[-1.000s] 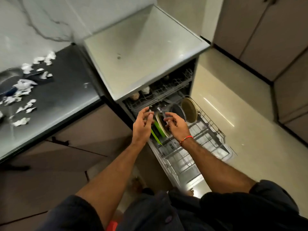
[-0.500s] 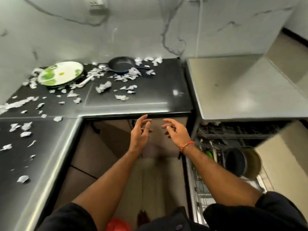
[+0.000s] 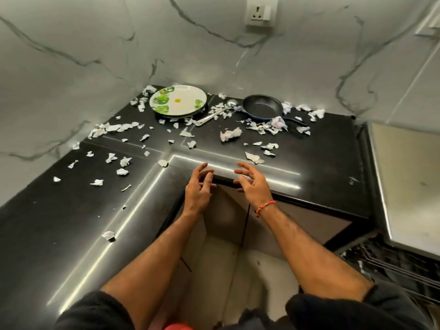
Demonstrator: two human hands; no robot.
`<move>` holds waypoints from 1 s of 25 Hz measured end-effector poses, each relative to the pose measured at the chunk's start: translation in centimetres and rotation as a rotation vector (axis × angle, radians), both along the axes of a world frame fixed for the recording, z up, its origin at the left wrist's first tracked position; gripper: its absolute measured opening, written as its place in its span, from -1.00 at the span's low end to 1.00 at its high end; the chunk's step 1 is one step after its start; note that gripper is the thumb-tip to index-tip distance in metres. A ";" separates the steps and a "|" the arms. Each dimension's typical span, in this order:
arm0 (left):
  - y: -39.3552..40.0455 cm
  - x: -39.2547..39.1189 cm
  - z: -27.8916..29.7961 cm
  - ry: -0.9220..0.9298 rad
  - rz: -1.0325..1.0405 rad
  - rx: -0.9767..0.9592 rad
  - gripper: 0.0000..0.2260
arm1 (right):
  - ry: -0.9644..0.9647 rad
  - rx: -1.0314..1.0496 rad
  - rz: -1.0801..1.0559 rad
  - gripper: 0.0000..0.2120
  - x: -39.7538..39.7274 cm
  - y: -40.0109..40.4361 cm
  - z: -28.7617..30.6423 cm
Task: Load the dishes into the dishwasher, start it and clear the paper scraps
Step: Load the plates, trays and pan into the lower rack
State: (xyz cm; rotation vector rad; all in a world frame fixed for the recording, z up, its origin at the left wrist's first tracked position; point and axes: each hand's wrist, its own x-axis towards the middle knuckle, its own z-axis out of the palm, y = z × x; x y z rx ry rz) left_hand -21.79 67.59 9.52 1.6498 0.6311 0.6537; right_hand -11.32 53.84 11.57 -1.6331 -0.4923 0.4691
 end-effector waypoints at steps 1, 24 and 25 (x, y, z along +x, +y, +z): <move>0.8 0.3 -0.1 0.000 0.013 -0.003 -0.70 | 0.008 -0.003 0.008 -0.66 0.6 0.9 -0.1; 25.8 18.6 0.0 0.183 0.452 -0.044 -0.74 | 0.227 -0.008 0.276 -0.60 24.1 28.2 0.4; 27.9 19.4 -0.6 0.198 0.468 -0.064 -0.75 | 0.224 -0.031 0.281 -0.57 24.5 29.4 0.1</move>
